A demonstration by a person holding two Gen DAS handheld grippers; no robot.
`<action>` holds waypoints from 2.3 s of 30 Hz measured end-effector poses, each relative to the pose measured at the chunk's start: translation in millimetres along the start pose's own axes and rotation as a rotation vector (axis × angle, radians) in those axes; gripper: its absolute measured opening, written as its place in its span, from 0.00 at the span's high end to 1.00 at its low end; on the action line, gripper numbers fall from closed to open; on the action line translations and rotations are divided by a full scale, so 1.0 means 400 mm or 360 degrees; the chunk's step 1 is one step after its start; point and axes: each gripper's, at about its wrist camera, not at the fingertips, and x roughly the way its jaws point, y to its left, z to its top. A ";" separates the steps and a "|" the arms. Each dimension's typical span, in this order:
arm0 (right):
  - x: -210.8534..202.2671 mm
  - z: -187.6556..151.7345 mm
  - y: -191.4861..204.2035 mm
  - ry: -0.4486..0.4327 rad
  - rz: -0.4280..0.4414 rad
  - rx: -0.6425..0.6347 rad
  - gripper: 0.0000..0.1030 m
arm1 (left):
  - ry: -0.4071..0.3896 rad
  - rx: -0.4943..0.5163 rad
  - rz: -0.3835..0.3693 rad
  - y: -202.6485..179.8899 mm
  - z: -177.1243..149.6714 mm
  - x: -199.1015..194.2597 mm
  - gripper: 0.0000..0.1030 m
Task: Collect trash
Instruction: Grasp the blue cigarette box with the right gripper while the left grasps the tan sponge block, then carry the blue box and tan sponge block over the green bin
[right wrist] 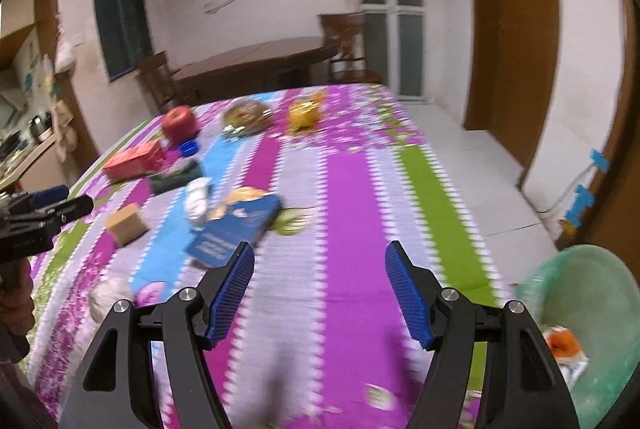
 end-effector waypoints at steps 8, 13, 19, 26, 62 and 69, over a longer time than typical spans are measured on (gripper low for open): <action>0.144 0.033 0.126 0.0192 0.0138 -0.0050 0.27 | 0.0043 -0.0008 0.0067 0.134 -0.047 0.009 0.17; 0.225 0.037 0.158 0.0299 0.0160 0.0018 0.27 | 0.0075 0.0065 0.0010 0.125 -0.067 0.025 0.17; 0.277 0.048 0.180 0.0337 0.0093 0.0028 0.27 | 0.0108 0.0121 -0.0124 0.082 -0.073 0.050 0.17; 0.284 0.049 0.181 0.0343 0.0024 -0.0019 0.38 | 0.0132 0.0220 -0.0176 0.037 -0.056 0.080 0.17; 0.017 -0.016 0.086 0.0046 0.0203 0.0064 0.44 | 0.0057 0.0180 -0.0054 -0.023 -0.022 0.017 0.74; -0.064 0.029 0.011 -0.0074 0.0119 0.0100 0.44 | -0.0028 0.0267 -0.0157 -0.151 0.050 -0.002 0.74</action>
